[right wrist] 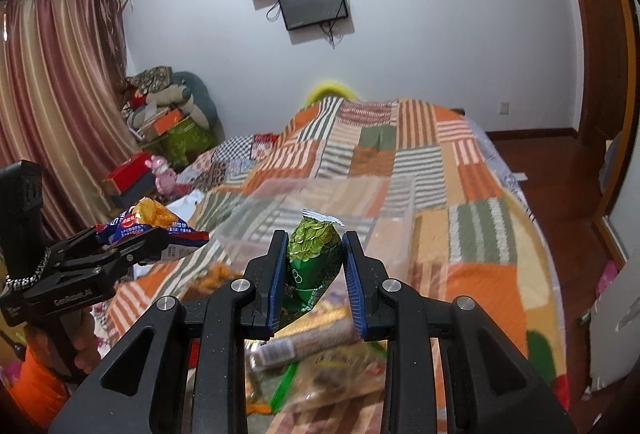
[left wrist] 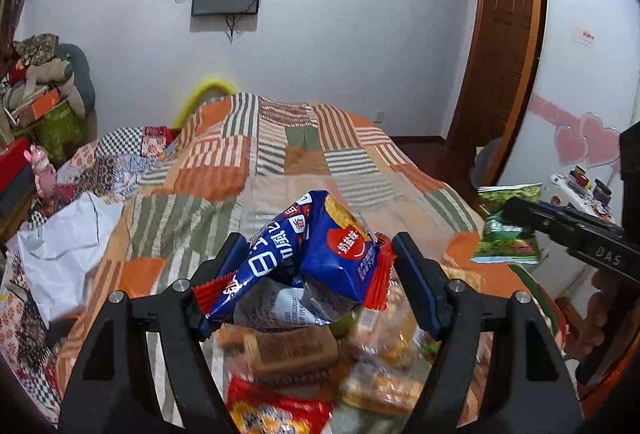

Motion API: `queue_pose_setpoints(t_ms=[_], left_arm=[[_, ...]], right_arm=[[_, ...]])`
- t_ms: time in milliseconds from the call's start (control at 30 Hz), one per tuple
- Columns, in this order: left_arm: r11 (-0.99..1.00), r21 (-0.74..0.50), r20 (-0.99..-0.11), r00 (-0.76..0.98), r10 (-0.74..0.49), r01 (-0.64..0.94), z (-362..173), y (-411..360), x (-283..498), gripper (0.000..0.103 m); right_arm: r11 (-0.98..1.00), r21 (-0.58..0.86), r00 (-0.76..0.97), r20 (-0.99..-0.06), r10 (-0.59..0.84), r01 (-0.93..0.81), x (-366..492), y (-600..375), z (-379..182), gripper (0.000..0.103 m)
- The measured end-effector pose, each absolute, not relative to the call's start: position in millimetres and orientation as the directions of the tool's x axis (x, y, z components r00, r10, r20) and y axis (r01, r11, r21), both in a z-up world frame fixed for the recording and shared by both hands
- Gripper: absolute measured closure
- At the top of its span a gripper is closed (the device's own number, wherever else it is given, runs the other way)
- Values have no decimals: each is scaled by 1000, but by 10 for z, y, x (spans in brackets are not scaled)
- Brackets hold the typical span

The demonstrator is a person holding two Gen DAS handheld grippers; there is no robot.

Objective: Organize snacks
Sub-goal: 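Carry both bags over the clear box and open both tools to drop them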

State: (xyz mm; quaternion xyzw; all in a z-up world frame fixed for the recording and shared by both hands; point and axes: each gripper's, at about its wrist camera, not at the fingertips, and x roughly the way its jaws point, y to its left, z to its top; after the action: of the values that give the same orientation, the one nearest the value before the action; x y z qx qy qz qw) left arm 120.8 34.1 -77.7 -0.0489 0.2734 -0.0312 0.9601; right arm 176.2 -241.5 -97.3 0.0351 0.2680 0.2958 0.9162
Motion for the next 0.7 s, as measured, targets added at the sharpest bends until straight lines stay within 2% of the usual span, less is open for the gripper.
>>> queue_pose_setpoints(t_ms=[333,700], left_arm=[[997,-72,-521,850,-73,41,-707,283,1627,29],[997,-49,-568,820,-72,53,-829,239,2137,29]], right_arm=[[833,203,710,-444,546,-514,2005,-2403,-884,78],[844,183,701,-484,523,-504,2334,-2292,-998,78]])
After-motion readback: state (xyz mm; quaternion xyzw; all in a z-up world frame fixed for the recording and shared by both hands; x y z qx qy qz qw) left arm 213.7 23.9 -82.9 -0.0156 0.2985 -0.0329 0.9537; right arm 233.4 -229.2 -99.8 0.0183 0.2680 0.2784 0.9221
